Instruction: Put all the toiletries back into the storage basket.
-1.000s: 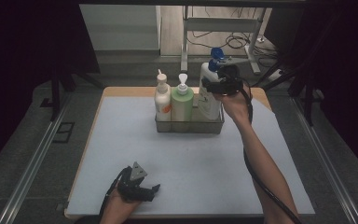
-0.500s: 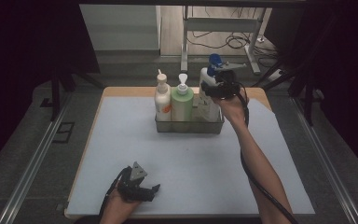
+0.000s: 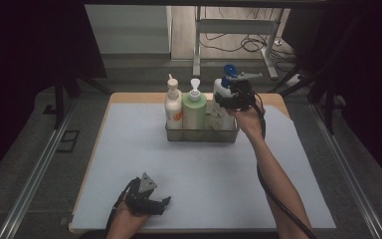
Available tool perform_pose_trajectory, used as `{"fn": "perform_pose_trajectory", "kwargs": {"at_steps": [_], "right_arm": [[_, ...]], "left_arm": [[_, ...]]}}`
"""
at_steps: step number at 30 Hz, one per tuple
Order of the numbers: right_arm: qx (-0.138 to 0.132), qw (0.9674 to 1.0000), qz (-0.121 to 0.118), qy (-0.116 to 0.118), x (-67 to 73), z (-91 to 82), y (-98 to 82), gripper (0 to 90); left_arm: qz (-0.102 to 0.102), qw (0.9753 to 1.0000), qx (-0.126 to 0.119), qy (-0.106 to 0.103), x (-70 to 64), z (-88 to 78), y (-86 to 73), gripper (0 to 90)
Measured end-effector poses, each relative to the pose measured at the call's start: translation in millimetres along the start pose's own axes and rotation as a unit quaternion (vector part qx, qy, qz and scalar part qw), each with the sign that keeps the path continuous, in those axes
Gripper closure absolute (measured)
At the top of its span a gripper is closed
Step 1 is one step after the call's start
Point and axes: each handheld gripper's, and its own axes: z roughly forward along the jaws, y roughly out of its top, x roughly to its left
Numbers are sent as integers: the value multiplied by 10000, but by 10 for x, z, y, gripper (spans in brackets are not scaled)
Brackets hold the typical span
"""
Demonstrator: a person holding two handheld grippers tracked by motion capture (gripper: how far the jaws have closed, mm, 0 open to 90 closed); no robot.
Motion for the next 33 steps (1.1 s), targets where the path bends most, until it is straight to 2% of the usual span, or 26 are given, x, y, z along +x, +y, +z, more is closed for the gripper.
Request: {"fn": "perform_pose_trajectory", "kwargs": {"at_steps": [16,30,33], "right_arm": [[181,9998,-54,1,26,101,-133,405],[251,9997,52,28,3,158,-223,400],[237,9996,142,75,-28,149,-243,393]], "left_arm": [[12,10000,-2,-3,2,0,0,120],[14,10000,4,1,2,-1,0,120],[14,10000,5,1,2,-1,1,120]]}}
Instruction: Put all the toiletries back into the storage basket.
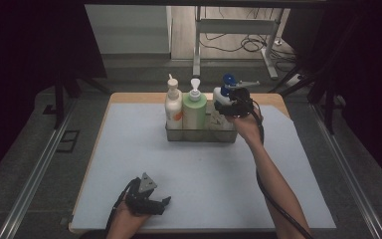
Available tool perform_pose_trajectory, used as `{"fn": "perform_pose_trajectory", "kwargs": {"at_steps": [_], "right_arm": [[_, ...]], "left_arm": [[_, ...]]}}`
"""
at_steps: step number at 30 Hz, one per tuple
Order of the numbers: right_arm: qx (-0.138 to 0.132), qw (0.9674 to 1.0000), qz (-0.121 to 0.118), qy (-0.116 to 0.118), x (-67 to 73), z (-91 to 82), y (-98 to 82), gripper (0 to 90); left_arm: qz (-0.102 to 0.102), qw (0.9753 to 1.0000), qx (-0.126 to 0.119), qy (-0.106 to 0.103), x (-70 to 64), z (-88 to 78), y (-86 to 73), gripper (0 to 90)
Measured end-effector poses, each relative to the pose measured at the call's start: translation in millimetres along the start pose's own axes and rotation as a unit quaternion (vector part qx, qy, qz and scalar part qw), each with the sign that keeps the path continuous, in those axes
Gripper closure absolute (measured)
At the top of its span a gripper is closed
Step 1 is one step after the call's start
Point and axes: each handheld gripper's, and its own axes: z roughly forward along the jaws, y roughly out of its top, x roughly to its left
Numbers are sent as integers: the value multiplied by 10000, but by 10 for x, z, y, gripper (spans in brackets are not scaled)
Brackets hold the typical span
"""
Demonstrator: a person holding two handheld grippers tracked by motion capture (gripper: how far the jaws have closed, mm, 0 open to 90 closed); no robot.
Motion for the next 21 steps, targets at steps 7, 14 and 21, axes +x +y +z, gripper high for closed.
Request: {"fn": "perform_pose_trajectory", "kwargs": {"at_steps": [7,14,21], "right_arm": [[-43,9999,43,129,-38,-23,-32,378],[-153,9997,33,203,-69,-76,-82,350],[-138,9995,-11,280,-82,-148,-168,310]], "left_arm": [[1,10000,0,0,-1,0,0,120],[4,10000,-4,-1,0,1,0,120],[4,10000,-4,-3,0,1,0,120]]}}
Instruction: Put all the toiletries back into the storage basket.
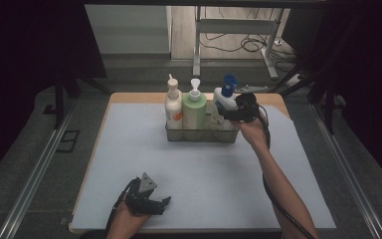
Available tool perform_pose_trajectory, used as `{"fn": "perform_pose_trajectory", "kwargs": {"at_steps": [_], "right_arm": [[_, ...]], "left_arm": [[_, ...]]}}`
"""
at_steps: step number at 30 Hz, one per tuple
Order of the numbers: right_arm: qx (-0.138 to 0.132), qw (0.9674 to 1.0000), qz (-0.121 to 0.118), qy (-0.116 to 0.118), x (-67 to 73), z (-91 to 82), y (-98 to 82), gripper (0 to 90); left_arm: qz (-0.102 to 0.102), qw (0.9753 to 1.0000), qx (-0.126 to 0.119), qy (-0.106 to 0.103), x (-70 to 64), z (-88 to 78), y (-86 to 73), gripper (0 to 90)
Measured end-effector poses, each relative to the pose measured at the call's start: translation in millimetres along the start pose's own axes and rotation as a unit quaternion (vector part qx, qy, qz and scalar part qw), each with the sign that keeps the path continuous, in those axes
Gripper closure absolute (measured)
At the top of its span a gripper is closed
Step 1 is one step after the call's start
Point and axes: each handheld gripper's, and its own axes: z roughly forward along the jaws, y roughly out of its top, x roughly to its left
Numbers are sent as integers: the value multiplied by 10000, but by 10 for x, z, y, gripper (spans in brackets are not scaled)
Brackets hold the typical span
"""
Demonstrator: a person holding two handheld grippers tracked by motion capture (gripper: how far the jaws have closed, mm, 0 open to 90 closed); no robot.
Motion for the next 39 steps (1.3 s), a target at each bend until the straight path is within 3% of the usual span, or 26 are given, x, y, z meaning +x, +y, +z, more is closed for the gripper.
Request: {"fn": "perform_pose_trajectory", "kwargs": {"at_steps": [12,22,34,39], "right_arm": [[75,9999,-2,147,-36,-142,-129,288],[135,9992,105,365,-101,-282,-273,355],[190,9994,96,273,-189,-387,-371,473],[219,9997,119,83,-241,-388,-392,560]], "left_arm": [[-6,10000,-4,-2,-1,0,0,120],[-7,10000,-4,-2,-1,0,0,120],[-9,10000,-3,0,-1,0,0,121],[-8,10000,-3,0,-1,0,0,121]]}}
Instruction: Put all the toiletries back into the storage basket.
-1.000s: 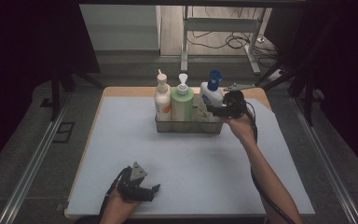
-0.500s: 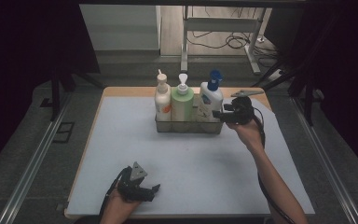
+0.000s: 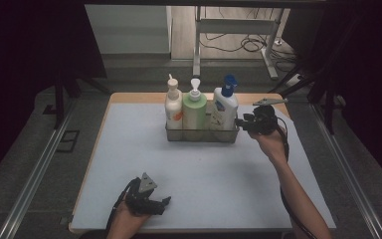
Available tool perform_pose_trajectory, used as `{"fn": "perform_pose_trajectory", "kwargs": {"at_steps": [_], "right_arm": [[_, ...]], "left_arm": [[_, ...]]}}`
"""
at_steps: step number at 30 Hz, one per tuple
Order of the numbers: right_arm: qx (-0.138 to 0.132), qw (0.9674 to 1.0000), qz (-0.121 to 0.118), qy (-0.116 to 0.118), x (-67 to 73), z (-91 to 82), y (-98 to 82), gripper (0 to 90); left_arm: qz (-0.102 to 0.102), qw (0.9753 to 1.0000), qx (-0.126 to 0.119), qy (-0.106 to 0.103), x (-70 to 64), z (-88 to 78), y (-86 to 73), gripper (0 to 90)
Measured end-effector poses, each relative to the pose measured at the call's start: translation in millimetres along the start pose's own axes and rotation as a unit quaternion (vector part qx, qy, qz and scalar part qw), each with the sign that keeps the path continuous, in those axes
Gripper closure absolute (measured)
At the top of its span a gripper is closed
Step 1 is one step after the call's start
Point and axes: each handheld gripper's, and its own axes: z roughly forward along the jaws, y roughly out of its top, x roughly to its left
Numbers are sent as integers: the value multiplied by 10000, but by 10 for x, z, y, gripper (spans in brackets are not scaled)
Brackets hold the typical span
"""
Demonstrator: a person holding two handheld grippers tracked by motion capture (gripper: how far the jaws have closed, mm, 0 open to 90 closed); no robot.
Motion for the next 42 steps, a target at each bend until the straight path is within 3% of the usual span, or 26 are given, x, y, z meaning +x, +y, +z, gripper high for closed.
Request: {"fn": "perform_pose_trajectory", "kwargs": {"at_steps": [7,19,39,42], "right_arm": [[-24,9997,100,-240,-75,53,8,692],[37,9989,203,-411,-154,239,74,894],[213,9993,109,-284,-128,612,94,899],[231,9992,196,-261,-133,643,74,899]], "left_arm": [[0,10000,1,-1,0,0,0,121],[0,10000,-1,1,0,0,0,120],[10,10000,7,1,3,-1,0,121],[8,10000,7,4,2,-1,0,121]]}}
